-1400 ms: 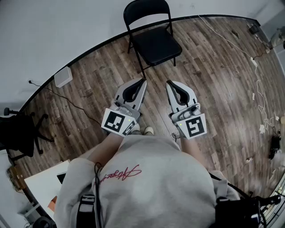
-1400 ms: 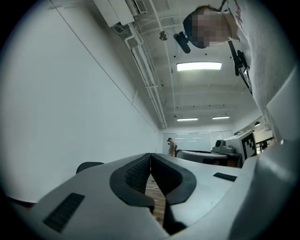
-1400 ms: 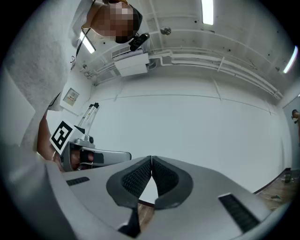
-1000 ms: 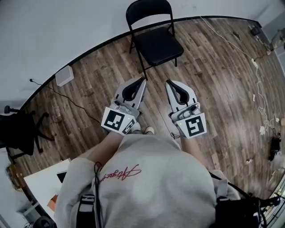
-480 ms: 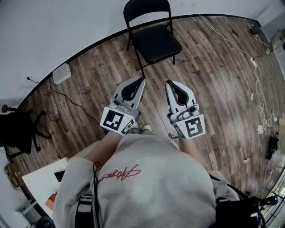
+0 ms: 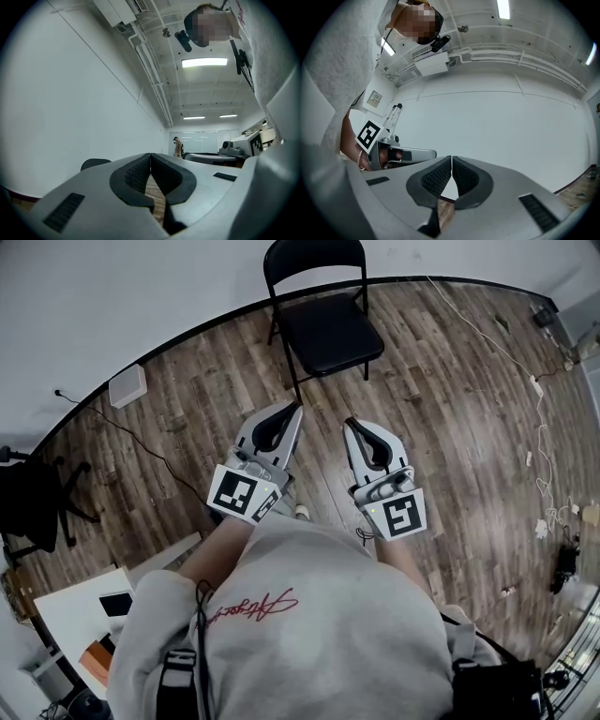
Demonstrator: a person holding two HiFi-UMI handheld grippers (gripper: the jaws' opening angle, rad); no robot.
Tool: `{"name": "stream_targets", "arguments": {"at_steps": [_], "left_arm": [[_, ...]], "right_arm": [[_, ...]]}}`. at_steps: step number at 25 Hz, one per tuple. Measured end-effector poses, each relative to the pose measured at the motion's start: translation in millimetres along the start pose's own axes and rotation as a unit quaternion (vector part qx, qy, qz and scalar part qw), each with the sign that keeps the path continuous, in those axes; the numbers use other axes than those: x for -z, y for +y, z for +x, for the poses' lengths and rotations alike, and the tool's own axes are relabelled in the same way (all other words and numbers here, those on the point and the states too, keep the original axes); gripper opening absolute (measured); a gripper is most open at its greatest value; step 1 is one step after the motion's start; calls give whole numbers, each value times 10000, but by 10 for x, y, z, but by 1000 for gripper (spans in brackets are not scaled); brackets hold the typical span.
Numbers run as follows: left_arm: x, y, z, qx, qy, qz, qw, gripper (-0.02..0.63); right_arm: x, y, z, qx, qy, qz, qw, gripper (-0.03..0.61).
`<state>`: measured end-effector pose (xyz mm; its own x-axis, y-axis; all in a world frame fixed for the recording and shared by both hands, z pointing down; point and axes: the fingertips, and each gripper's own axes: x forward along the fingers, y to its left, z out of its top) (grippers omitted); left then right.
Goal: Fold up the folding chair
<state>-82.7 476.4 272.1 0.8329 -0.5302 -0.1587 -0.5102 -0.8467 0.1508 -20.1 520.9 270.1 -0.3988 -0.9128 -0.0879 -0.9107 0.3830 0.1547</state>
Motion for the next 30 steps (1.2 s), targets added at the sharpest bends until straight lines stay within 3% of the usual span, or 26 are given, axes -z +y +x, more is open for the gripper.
{"name": "stream_targets", "arguments": {"at_steps": [8,15,19,21,22,23,24,27,30], "left_arm": [[178,633,558,-109,84,-26,9999,15],[323,1629,1387,-98,235,-100,9996,17],[535,2139,1793,-69,593,-182,9981,18],[703,2368,1975,-55,779,-187,9968,18],[796,2487,2064,-64,844,-216,9962,27],[902,2612,2150,-89,903,-254,9956,134],[1031,2746,2234,-145,991,-283,9946,249],[1582,3251,2452,-525,1484,-449,9865,305],[2174,3891,2585,-1033,2006,-861,9704,327]], "right_arm": [[269,-451,669,68,34,-40,10000,17],[616,-1092,1686,131,191,115,9997,17],[712,-1486,2108,509,-21,499,9975,17],[886,-1625,2280,641,102,546,9964,18],[1011,-1679,2348,686,236,600,9956,18],[1164,-1730,2392,747,403,704,9939,18],[1349,-1784,2409,838,588,873,9909,25],[2091,-1980,2354,1262,1092,1851,9684,186],[3019,-2107,2176,1846,1402,3214,9182,213]]}}
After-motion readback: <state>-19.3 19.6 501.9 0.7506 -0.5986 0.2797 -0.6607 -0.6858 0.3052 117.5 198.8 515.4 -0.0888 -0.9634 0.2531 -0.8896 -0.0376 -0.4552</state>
